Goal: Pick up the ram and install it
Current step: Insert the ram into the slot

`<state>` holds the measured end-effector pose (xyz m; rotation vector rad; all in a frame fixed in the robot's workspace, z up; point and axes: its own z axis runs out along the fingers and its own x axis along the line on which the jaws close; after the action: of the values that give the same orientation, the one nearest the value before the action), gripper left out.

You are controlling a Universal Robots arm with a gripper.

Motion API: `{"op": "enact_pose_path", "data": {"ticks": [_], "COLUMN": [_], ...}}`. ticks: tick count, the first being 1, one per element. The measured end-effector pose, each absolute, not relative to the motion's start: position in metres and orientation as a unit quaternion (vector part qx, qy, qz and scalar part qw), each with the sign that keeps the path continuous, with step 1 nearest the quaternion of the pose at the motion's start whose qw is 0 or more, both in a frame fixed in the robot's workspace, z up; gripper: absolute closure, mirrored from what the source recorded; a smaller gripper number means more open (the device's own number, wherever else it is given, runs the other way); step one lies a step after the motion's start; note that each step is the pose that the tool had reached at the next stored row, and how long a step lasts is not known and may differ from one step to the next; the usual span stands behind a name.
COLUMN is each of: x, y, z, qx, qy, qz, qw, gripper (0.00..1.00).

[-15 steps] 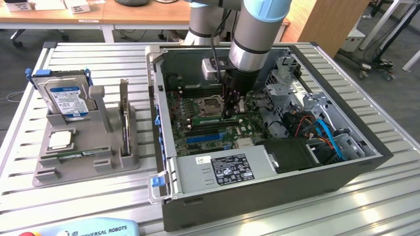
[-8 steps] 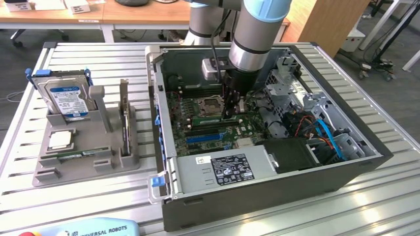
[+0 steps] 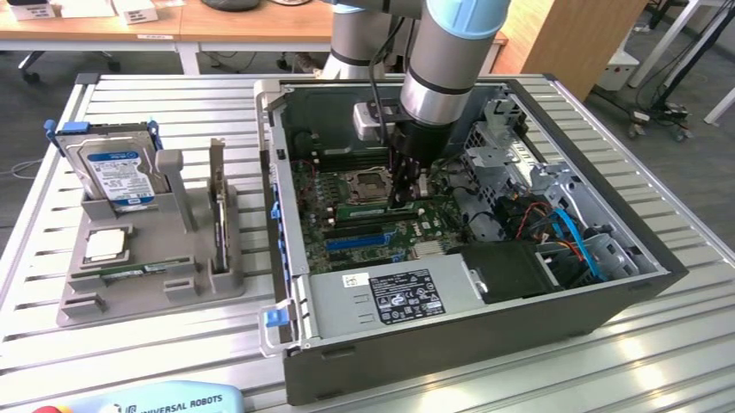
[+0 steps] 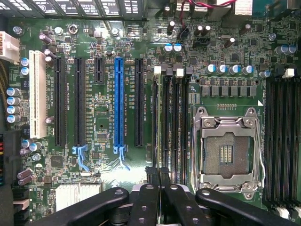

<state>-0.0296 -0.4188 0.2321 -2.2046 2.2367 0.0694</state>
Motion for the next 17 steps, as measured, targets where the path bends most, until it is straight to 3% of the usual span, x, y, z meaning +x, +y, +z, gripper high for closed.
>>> {"op": "enact_pose_path", "data": {"ticks": [17], "x": [-0.0296], "y": [-0.4189], "z": [0.2321], "qx": [-0.705], "qy": [0.709], "qz": [0.022], "qw": [0.0], "gripper": [0.89]}}
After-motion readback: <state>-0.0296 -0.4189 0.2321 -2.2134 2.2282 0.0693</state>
